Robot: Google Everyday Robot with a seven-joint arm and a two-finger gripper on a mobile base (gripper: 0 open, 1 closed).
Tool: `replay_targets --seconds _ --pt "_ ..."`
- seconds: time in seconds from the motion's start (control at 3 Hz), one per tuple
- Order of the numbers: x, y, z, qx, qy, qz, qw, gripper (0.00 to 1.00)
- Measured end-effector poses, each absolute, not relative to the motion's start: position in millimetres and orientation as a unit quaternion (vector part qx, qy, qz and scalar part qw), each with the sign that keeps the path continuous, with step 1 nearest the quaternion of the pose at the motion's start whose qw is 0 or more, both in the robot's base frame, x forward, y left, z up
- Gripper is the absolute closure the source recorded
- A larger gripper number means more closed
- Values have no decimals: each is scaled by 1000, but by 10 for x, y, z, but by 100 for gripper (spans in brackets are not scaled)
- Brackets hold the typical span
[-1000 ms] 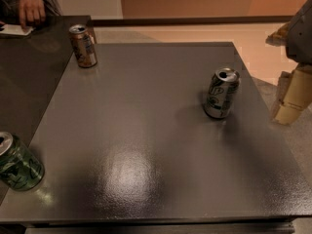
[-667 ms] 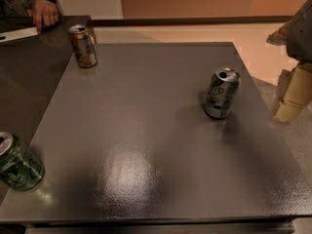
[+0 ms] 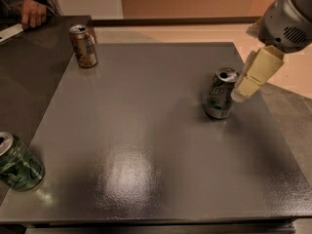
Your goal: Pick orange can
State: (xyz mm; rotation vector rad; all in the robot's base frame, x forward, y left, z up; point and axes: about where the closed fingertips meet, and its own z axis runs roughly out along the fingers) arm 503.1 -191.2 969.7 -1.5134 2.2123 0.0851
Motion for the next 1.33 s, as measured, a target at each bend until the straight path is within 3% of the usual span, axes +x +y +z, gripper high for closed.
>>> replay_targets --seconds 1.33 --pt "6582 -722 9568 -485 805 117 321 0"
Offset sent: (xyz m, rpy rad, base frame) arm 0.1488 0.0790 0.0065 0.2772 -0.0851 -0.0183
